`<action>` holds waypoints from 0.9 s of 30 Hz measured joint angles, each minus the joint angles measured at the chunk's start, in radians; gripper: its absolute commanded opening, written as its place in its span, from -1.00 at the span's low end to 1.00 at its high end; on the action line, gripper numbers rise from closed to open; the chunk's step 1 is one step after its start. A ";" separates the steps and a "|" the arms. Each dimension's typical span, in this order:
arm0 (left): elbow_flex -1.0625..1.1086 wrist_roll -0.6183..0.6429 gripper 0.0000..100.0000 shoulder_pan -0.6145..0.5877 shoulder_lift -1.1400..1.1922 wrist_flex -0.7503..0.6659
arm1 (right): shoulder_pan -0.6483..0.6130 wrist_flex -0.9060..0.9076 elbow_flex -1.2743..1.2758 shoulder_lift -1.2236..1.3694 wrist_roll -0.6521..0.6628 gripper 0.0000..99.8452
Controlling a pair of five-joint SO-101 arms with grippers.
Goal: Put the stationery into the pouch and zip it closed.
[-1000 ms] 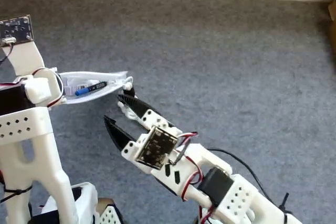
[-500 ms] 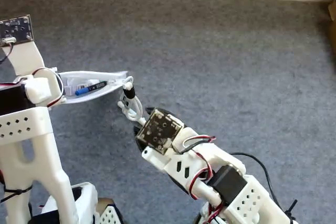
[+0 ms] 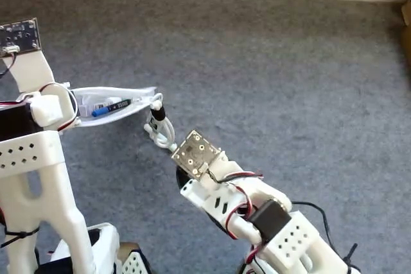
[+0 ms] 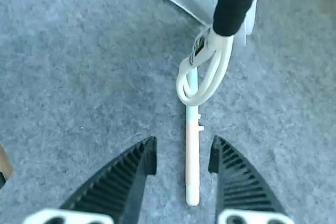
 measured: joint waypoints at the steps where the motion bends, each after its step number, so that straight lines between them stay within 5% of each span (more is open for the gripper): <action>1: 0.000 0.000 -0.99 0.000 0.000 0.000 | 0.015 -0.028 0.002 0.037 0.000 -0.67; 7: 0.011 0.000 -0.99 -0.002 0.000 0.000 | 0.137 -0.176 0.002 0.319 0.000 -0.67; 27: 0.014 0.000 -0.99 -0.002 0.000 0.000 | 0.138 -0.367 -0.020 0.824 0.000 -0.67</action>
